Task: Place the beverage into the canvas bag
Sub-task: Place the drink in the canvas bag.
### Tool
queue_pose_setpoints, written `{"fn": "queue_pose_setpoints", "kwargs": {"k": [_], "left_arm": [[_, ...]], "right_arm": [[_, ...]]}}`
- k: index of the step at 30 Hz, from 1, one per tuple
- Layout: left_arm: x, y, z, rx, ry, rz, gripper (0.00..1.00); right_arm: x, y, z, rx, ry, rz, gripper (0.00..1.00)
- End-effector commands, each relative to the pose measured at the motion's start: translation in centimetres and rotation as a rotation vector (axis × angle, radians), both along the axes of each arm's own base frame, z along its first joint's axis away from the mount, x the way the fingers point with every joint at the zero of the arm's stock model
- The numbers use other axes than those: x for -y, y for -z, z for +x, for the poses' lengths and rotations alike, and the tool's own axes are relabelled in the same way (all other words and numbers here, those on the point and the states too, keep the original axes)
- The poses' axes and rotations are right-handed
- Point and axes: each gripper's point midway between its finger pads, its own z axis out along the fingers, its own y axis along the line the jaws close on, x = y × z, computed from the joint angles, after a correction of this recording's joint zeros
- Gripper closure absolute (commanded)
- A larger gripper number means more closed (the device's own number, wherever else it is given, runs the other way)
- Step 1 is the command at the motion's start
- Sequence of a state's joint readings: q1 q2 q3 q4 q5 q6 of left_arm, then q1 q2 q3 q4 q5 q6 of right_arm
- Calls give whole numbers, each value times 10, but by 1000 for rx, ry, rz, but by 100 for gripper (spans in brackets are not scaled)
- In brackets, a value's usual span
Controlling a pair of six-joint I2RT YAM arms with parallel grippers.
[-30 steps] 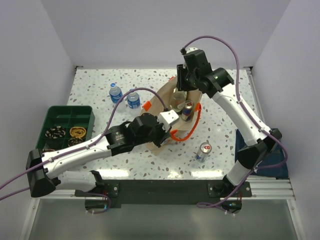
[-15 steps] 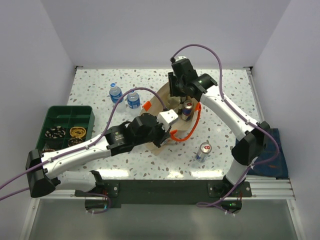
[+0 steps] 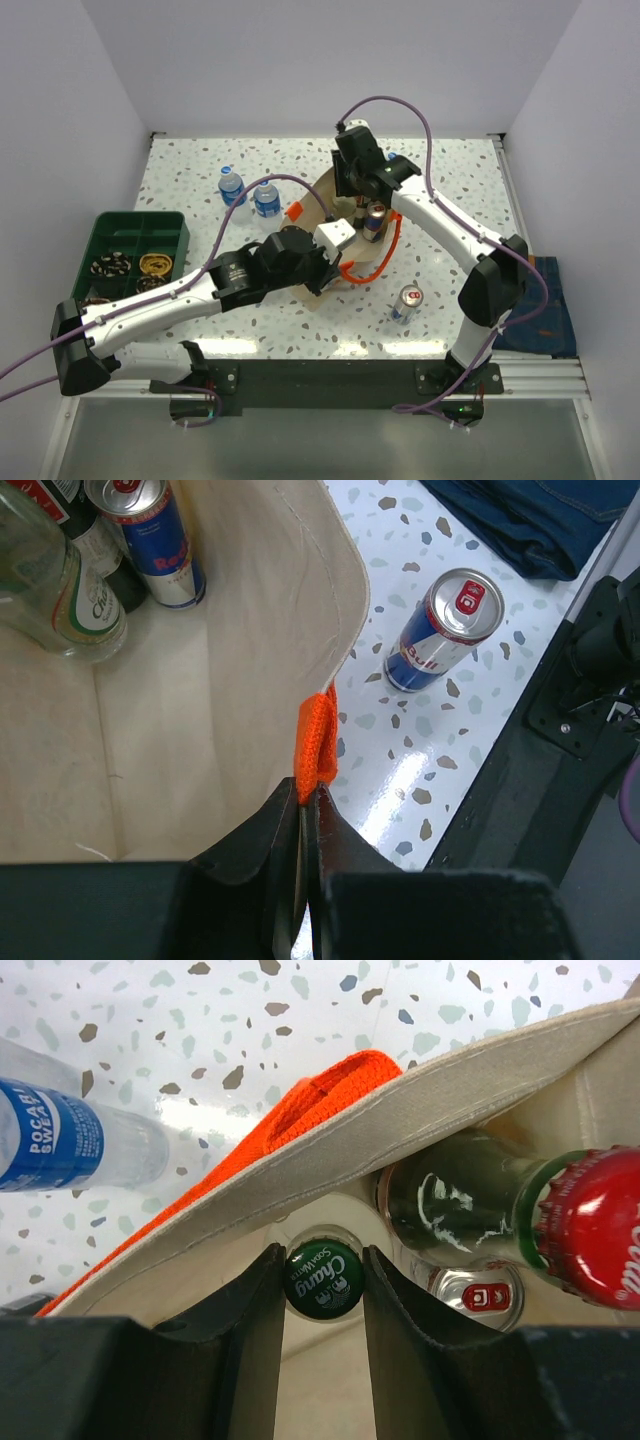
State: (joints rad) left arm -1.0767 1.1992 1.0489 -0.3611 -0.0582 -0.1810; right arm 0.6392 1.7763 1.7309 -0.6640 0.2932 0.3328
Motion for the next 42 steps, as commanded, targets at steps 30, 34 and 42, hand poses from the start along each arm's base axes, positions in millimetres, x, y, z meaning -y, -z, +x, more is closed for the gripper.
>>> {"fn": "queue_pose_setpoints", "kwargs": {"k": [30,34,42], "left_arm": [[2,-11,-12,-45,24,-53,88],[2,-9,-12,-46,25,-52,88],[2,-7,-12,-49,24,-50,87]], "right_arm": [[-12,14,22,81,64,45,100],[-11,21,20,58,67,33,100],[-10,29,14,31,62,18,100]]}}
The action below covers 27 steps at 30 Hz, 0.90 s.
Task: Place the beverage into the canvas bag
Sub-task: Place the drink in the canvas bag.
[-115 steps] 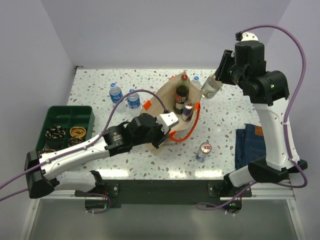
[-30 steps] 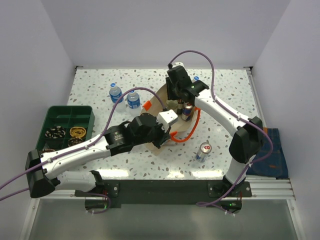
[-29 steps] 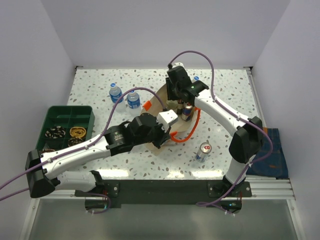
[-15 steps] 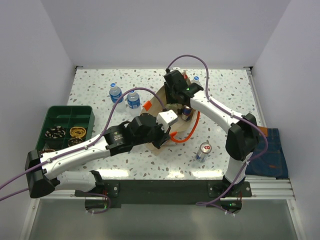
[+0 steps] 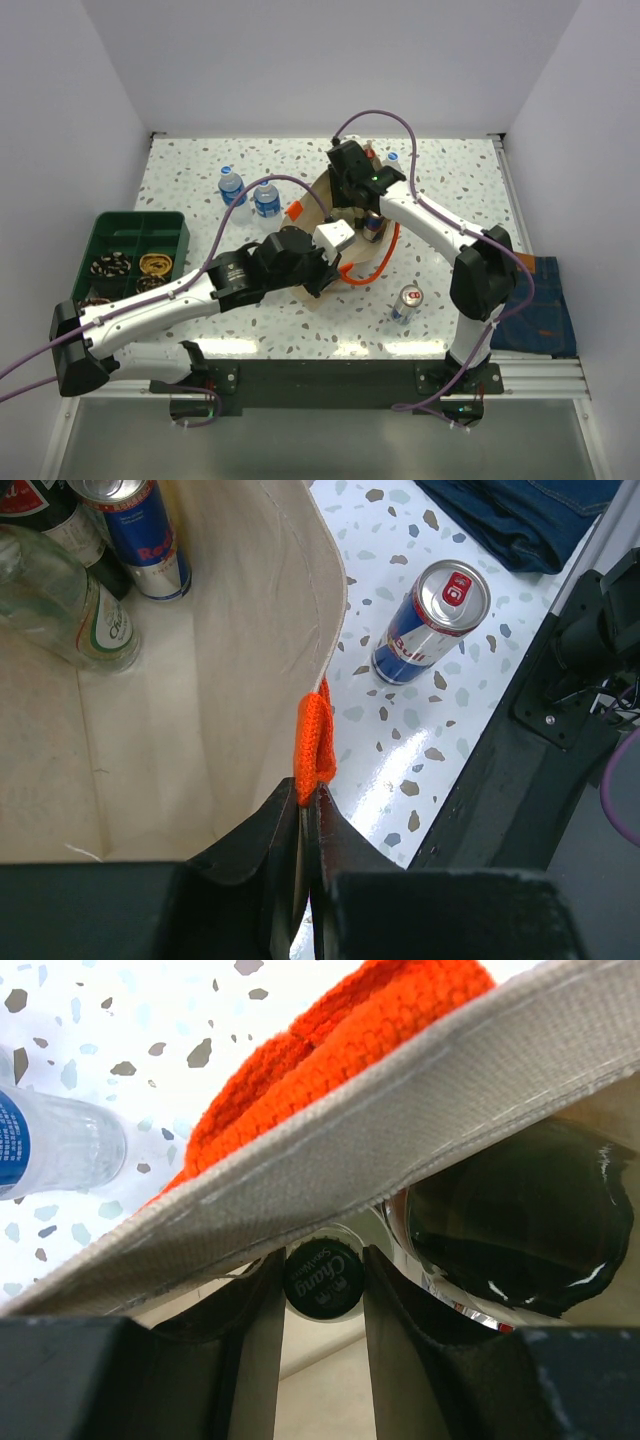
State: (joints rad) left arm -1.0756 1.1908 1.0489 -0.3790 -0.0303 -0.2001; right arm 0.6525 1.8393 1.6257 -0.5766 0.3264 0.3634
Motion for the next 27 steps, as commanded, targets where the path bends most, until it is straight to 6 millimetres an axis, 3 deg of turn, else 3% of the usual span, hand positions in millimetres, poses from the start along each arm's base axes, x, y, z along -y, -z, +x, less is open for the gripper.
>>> {"fn": "queue_pose_setpoints", "kwargs": {"k": [1,2,5,11,20,27], "left_arm": [[3,-7,-6,-19,10,-43,87],[3,-7,-6,-19,10,-43,87],[3,-5,-6,-22,10,-43,87],[2,-3,-7,-26,6,-46,86],[1,-1,-7,-30,4,-44,86],[1,3,-7,-32,4,-41,85]], "right_arm": [[-7,-29,10,85,27,62,93],[-8,-29,9,82,22,64,83],[-8,-30,9,81,18,63,65],[-7,-31,9,76,23,59,49],[-6,-32,4,62,27,63,46],[-2,-49,2,85,36,74,45]]}}
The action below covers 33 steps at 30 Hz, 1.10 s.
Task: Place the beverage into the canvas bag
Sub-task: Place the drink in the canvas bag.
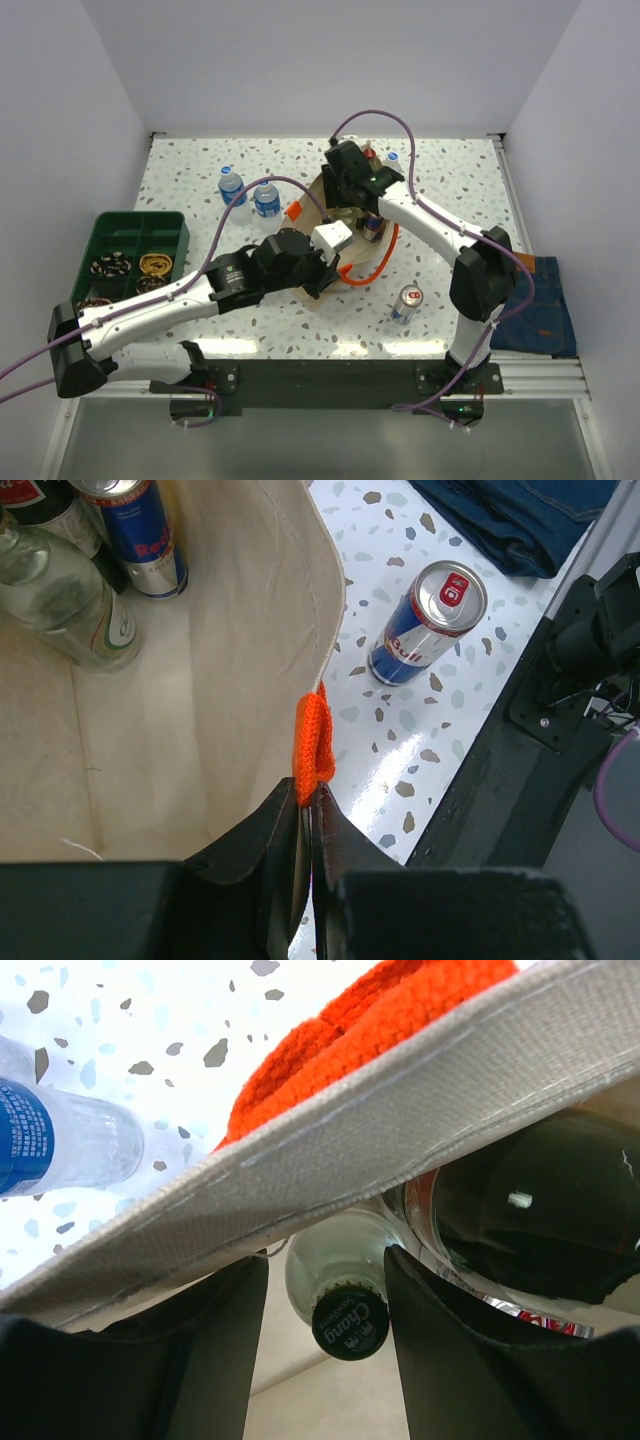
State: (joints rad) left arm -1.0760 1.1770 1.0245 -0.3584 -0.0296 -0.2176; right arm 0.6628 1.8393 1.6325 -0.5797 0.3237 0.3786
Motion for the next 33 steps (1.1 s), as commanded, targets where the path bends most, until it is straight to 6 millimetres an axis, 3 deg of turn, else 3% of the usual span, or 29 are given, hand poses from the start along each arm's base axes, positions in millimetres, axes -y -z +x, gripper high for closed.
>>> {"fn": "queue_pose_setpoints", "kwargs": {"k": [1,17,26,33], "left_arm": [[2,2,-6,-21,15,-21,85],[6,10,-11,-23,67,-13,85],[10,13,-10,-6,91,-2,85],[15,14,-8,19,126,19,85]], "right_arm": [[5,-52,3,89,37,60,45],[19,-116,-10,147,48,91,42],[64,-165,-47,215,81,68,39],[103,-174,-83,196,85,10,36]]}}
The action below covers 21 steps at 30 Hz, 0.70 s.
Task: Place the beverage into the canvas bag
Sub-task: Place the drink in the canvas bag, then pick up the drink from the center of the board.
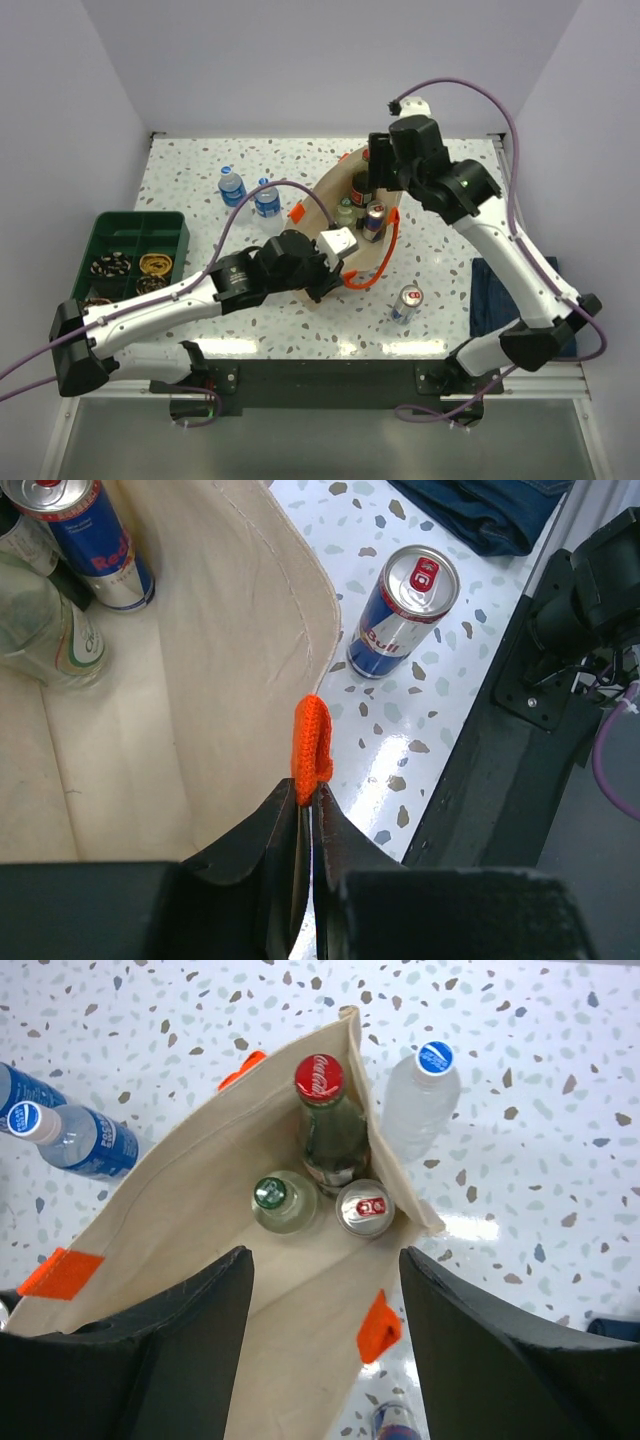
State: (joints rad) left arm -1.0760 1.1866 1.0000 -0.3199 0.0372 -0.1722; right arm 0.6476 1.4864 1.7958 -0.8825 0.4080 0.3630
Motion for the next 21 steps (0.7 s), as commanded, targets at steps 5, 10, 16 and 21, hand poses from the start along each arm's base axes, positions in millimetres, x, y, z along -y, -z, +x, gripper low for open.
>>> {"fn": "queue_pose_setpoints", "kwargs": {"k": [5,10,16,21], "left_arm": [[8,14,0,19,64,49,85],[7,18,2,28,59,72,85],[11,14,6,38,49,55,85],[12,12,10,43,26,48,85]], "right_arm": [[48,-6,-50,-28,5,-76,35],[59,7,-75,-87,-31,-97,34],[62,39,-98,-176,-109,-133,34],[64,77,-121,-267,-167,-144,35]]}}
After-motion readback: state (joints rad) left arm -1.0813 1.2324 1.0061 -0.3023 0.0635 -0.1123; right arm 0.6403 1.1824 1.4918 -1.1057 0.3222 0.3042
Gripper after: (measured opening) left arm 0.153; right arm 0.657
